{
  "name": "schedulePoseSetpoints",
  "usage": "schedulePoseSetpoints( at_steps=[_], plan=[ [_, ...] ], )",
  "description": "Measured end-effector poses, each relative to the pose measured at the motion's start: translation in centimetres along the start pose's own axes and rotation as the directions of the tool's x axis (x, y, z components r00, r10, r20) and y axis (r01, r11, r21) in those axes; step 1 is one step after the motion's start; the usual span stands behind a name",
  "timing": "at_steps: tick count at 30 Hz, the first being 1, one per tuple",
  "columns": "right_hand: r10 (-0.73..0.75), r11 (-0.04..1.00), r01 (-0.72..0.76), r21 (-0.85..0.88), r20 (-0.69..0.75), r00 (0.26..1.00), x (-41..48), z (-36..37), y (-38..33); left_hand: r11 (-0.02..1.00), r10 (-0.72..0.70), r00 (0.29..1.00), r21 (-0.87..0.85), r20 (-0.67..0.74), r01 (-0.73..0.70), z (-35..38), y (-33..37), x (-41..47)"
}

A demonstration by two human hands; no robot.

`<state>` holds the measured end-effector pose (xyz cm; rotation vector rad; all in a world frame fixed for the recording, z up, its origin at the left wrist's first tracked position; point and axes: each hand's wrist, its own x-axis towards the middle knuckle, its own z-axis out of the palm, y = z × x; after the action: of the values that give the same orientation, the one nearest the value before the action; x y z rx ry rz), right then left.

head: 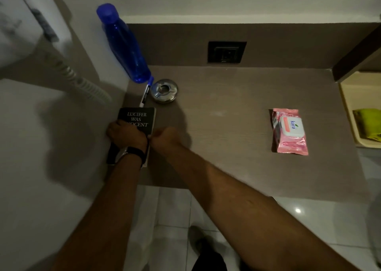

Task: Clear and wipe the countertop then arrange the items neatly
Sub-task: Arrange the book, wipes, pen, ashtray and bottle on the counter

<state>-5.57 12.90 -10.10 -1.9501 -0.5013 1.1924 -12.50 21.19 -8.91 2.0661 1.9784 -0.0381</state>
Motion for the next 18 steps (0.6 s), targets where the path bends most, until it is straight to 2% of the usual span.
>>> schedulePoseSetpoints(
  at_steps=[4, 7, 10, 15, 18],
  plan=[
    [0.103, 0.993, -0.099, 0.06, -0.08, 0.991, 0.8, 1.9, -1.7, 0.999, -0.042, 0.999, 0.026, 0.024, 0.042, -0.3, 0.3, 0.8],
    [0.113, 0.99, -0.109, 0.087, -0.046, 0.992, 0.9, 2.3, -1.9, 0.999, -0.011, 0.999, 0.034, 0.045, 0.009, -0.7, 0.2, 1.0],
    [0.044, 0.999, -0.043, 0.024, -0.043, 0.998, 0.3, 2.6, -1.3, 0.997, 0.055, 0.997, 0.06, 0.047, -0.057, -1.3, -0.8, 1.5],
    [0.037, 0.998, -0.039, -0.053, -0.03, 0.999, -1.0, 1.1, 0.3, 0.993, 0.114, 0.988, -0.049, 0.107, -0.109, -1.8, -2.3, 0.8],
    [-0.011, 0.985, -0.01, -0.174, -0.119, 0.993, -2.3, -3.6, 2.6, 0.993, 0.115, 0.977, -0.06, 0.179, -0.106, -1.0, -1.8, -2.3]
  ],
)
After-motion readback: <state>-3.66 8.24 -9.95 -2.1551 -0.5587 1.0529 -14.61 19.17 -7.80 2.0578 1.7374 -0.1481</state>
